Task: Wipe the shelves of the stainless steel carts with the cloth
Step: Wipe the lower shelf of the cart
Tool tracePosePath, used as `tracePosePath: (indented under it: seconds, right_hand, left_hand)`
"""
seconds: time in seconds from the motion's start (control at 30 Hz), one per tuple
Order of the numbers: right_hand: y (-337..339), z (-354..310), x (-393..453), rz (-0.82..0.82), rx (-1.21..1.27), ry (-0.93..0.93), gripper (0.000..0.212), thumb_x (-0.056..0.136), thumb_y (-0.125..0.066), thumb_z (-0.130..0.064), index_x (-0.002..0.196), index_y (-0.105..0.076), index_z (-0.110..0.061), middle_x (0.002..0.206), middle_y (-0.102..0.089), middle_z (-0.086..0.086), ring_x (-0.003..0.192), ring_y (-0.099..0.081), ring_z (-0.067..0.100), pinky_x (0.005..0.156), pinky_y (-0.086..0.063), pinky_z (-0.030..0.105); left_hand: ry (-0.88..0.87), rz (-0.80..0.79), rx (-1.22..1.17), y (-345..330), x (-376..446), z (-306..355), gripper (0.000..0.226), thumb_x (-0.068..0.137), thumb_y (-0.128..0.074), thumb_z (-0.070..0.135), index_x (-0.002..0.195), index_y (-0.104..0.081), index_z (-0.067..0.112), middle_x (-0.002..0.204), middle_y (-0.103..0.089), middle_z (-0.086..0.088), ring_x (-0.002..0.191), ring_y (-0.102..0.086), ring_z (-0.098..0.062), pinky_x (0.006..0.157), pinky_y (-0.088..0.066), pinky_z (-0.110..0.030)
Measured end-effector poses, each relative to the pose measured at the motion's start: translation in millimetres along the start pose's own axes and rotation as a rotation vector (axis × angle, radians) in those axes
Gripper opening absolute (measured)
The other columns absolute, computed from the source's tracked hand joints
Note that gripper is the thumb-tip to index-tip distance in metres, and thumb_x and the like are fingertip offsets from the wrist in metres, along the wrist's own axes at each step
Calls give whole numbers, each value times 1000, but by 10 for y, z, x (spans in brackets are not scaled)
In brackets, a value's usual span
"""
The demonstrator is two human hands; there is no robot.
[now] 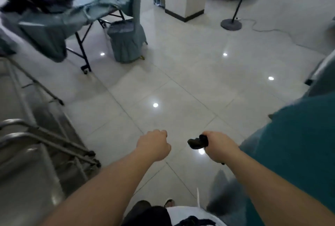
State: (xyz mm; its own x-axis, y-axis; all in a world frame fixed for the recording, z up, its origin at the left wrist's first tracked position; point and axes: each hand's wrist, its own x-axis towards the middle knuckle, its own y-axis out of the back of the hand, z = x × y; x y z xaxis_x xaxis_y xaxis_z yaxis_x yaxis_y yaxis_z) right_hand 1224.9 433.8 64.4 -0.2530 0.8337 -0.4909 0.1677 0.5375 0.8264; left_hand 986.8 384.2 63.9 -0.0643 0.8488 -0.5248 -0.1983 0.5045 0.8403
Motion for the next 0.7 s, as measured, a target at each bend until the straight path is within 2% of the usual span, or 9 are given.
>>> tracePosePath:
  seconds: [0.07,0.13,0.2,0.27,0.37,0.47,0.53,0.6,0.7]
  right_hand:
    - [18,-417,369,-41,-58,103,37,91,-49,-12,116,-60,-36,92,-61,-8,70,-54,8,54,-43,28]
    - [13,-865,692,-93,-134,218,39,90,-49,-11,117,-61,-35,89,-61,-8,70,-55,10,53,-39,27]
    - [-15,-1317,975,-134,-216,347,38,89,-49,-11,117,-62,-34,91,-63,-7,74,-59,14,58,-46,29]
    - [-68,-1767,1196,-177,-313,502,37,91,-50,-12,119,-62,-32,95,-64,-6,81,-63,18,67,-56,34]
    - [-149,-2357,1432,-260,-421,703,39,92,-52,-11,123,-61,-34,100,-64,-6,87,-64,19,73,-57,35]
    - [-201,-2783,1607,-336,-535,887,37,91,-50,-13,118,-62,-35,100,-65,-7,87,-65,19,74,-59,37]
    - [-226,-2958,1672,-381,-601,989,32,91,-49,-13,111,-63,-34,92,-64,-8,77,-64,15,64,-57,33]
    - [-311,-3064,1710,-435,-693,1091,30,90,-48,-13,108,-62,-33,87,-63,-9,69,-61,12,54,-48,28]
    - [-523,-3151,1629,-488,-848,1236,23,91,-49,-16,102,-61,-32,86,-62,-9,74,-60,14,58,-48,29]
  left_hand:
    - [114,16,-81,64,-41,-391,51,104,-46,41,151,-47,21,148,-53,-6,130,-54,-31,104,-47,-44]
    - [238,41,-178,71,-115,-751,48,102,-47,39,148,-50,23,146,-54,-4,128,-55,-31,99,-45,-42]
    - [367,80,-271,25,-198,-1068,46,100,-49,37,143,-53,24,143,-57,-5,125,-57,-32,94,-43,-40]
    - [503,98,-367,-58,-299,-1319,48,100,-48,37,145,-53,22,143,-58,-6,126,-58,-32,99,-48,-41]
    - [714,133,-505,-197,-431,-1547,48,100,-47,39,144,-54,20,144,-57,-7,126,-58,-31,101,-51,-42]
    - [940,179,-661,-320,-568,-1565,45,100,-48,38,140,-55,21,142,-57,-6,124,-59,-31,98,-51,-41]
    - [1086,194,-775,-428,-712,-1440,38,99,-48,38,134,-58,23,136,-59,-6,121,-61,-31,94,-51,-41]
    - [1226,200,-895,-625,-864,-1217,36,98,-50,40,130,-59,25,133,-60,-5,117,-62,-29,94,-53,-41]
    - [1417,202,-1035,-986,-1099,-761,38,99,-53,43,132,-60,24,132,-61,-6,119,-62,-30,97,-53,-41]
